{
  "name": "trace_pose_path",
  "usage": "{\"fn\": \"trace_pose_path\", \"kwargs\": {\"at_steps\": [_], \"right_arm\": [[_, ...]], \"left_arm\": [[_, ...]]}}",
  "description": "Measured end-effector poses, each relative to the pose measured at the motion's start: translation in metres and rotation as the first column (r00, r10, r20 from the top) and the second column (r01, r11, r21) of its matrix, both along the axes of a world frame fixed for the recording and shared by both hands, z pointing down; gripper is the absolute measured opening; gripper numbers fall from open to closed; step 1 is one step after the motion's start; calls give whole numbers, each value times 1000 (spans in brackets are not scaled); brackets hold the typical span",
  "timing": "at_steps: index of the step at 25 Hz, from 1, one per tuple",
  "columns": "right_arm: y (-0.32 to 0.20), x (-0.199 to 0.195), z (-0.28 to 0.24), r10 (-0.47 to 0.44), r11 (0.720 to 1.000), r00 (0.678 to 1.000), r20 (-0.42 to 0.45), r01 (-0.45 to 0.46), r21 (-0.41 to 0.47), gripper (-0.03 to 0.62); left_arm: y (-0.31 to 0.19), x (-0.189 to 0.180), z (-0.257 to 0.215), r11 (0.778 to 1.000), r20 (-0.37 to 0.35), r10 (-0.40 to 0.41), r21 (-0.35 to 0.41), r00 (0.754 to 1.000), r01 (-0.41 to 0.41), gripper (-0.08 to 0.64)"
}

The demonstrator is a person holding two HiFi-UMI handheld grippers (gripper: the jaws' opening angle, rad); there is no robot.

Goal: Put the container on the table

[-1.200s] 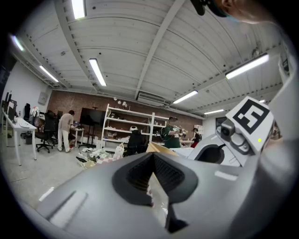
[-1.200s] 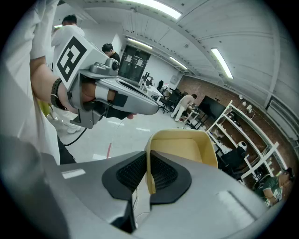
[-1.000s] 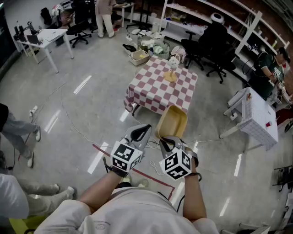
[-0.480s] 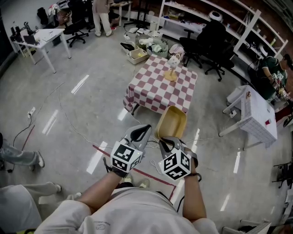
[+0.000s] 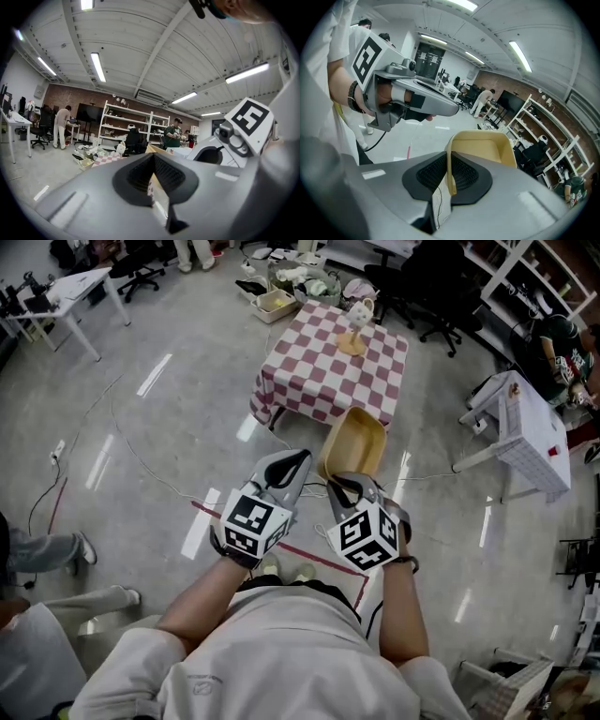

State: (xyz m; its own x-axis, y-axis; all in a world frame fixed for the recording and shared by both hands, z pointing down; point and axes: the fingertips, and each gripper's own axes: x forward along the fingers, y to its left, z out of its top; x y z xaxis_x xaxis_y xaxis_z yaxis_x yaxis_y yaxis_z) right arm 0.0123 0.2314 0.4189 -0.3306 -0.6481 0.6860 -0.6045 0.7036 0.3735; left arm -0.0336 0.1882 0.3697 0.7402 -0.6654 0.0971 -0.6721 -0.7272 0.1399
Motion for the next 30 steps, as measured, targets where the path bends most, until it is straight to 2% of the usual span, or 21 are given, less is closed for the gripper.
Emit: {"fn": "trace_pose_path", "kwargs": {"at_steps": [8, 15, 22, 30], "right_arm": [[-28, -21, 4, 11, 1000, 1000, 9, -11, 12, 37], [-61, -24, 18, -1, 1000, 1000, 11, 1, -8, 37], [-115, -13, 33, -31, 999, 999, 14, 32, -28, 37], [-196, 9, 45, -98, 994, 995, 7, 98, -56, 37]], "left_arm": [[-26, -20, 2, 1000, 2, 11, 2, 1000, -11, 6], [-56, -27, 16, 1000, 6, -9, -20, 1000, 9, 6], [-107, -21, 25, 999, 20, -44, -27, 999, 44, 6], [-188, 1, 31, 994, 35, -99, -41, 994, 101, 6]]}}
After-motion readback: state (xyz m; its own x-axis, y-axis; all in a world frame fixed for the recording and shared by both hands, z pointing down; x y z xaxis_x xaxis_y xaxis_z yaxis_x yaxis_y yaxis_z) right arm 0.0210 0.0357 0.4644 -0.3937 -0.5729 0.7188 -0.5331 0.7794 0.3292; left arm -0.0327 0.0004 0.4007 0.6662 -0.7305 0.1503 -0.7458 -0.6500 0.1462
